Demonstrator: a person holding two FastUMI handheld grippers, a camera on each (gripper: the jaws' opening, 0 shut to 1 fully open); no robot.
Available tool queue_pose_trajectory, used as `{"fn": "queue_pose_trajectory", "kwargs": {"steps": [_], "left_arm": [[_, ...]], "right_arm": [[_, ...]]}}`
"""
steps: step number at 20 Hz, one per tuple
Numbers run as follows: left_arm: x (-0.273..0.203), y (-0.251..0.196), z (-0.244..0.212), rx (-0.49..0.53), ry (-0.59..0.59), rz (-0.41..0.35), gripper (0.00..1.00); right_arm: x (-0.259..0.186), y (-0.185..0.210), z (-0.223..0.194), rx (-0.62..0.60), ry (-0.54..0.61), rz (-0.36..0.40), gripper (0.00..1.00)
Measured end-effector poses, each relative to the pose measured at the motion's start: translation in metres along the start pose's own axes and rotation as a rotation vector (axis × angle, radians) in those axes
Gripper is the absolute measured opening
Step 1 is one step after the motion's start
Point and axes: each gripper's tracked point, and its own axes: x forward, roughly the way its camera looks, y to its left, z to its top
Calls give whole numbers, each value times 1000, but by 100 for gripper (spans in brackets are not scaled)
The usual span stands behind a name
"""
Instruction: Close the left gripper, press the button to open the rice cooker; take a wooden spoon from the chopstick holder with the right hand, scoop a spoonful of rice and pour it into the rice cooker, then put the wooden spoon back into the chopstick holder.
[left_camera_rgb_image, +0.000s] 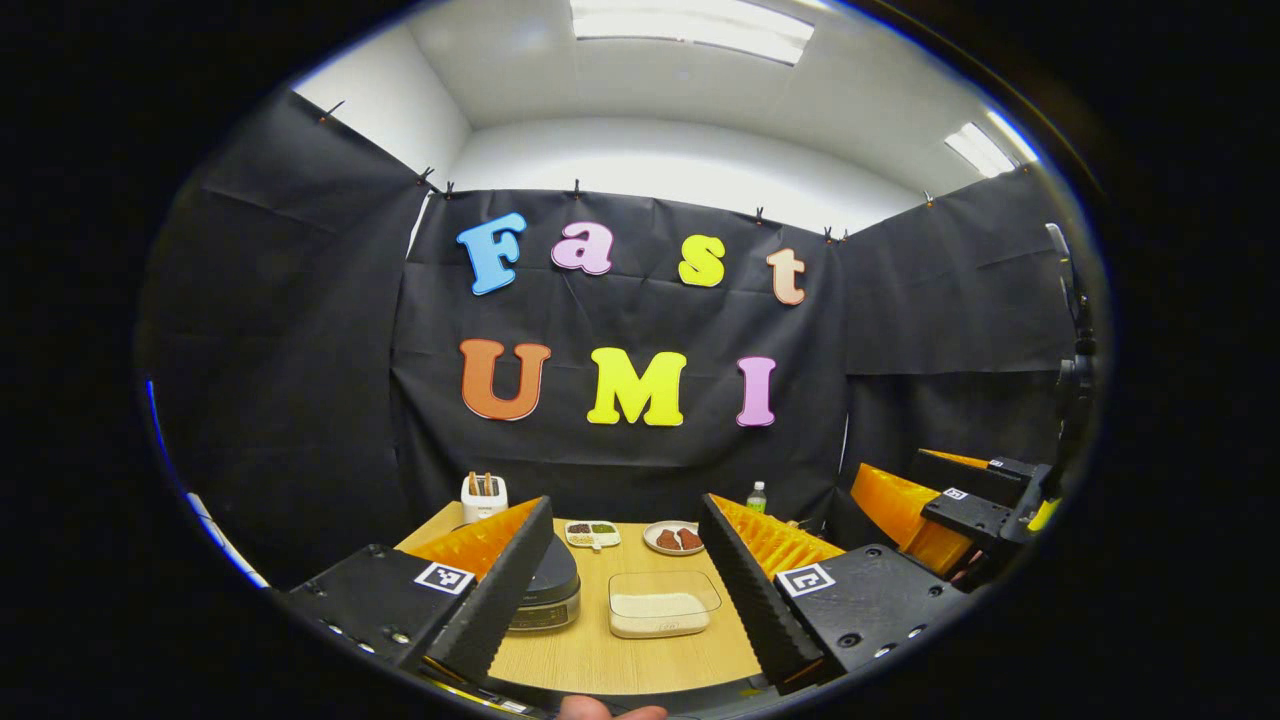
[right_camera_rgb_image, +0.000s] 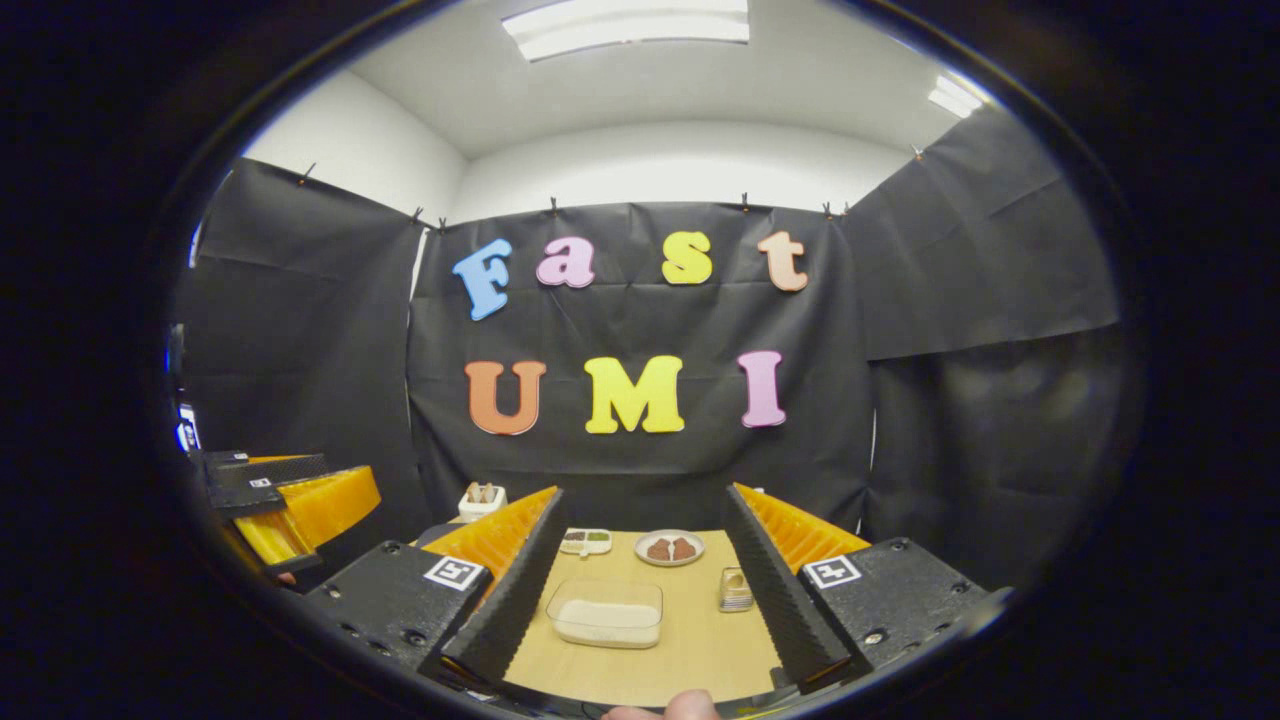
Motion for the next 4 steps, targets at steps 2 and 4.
{"fn": "queue_pose_trajectory", "kwargs": {"steps": [2,4], "left_arm": [[1,2,-4,0,11,5,95],[0,3,-2,-2,11,7,95]], "right_arm": [[2,0,-1,5,2,-4,100],[5,3,-5,11,10,-1,99]]}}
